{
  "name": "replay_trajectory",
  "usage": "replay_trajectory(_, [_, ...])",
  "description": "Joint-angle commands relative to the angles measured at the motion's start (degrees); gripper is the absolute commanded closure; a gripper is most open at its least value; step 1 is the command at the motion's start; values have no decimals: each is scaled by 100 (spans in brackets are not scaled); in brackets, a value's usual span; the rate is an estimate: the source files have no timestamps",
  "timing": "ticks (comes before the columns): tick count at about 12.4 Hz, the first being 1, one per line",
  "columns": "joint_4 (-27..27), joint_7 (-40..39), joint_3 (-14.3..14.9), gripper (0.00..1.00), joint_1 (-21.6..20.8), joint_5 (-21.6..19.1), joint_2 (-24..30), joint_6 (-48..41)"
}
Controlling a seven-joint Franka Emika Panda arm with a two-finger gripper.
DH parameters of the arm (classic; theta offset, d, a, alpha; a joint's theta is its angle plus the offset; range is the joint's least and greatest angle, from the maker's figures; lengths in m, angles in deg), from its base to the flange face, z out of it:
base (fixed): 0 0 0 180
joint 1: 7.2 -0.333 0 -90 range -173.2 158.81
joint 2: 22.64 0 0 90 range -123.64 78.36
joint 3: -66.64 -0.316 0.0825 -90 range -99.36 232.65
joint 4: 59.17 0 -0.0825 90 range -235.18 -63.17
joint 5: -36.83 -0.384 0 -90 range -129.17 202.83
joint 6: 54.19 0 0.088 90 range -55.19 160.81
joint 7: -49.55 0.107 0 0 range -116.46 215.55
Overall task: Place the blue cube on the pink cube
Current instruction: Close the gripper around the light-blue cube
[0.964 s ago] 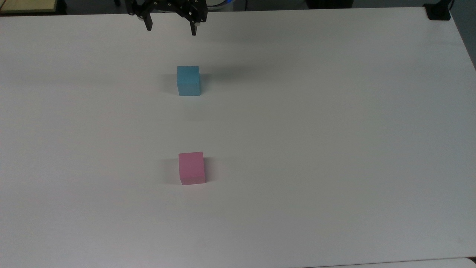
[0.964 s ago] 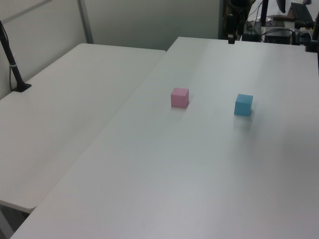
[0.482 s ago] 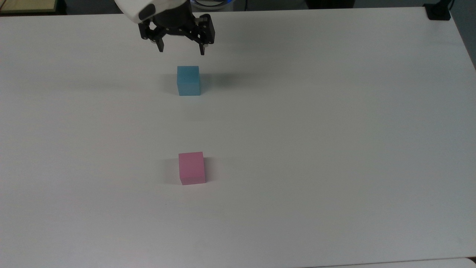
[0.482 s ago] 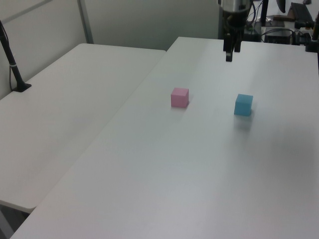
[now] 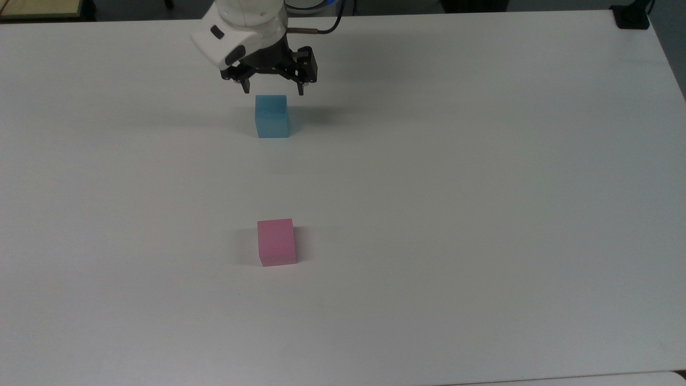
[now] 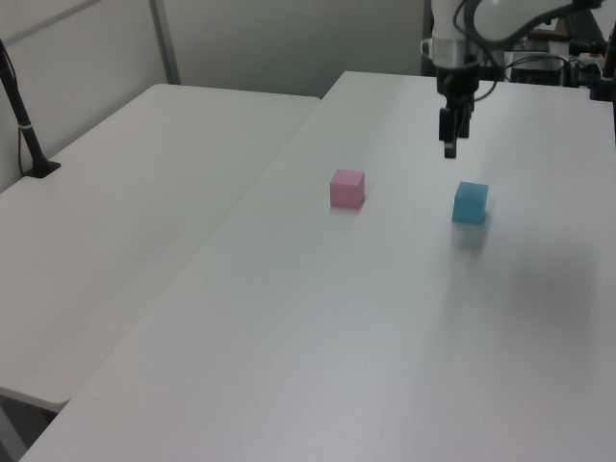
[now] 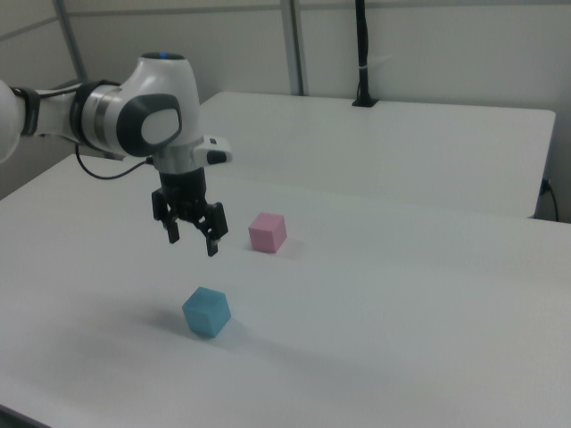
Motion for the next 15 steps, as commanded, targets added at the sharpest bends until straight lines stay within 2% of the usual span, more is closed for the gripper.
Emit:
replay_trajectory(1, [-593, -204, 36, 0, -69, -28, 216, 241])
replay_trajectory(3, [-996, -195, 36, 0, -69, 34, 242, 696])
replay_trajectory(8, [-1507, -195, 36, 0, -69, 244, 181, 1418])
replay_trajectory(15, [-1525, -187, 45, 0, -34, 298, -180, 1779])
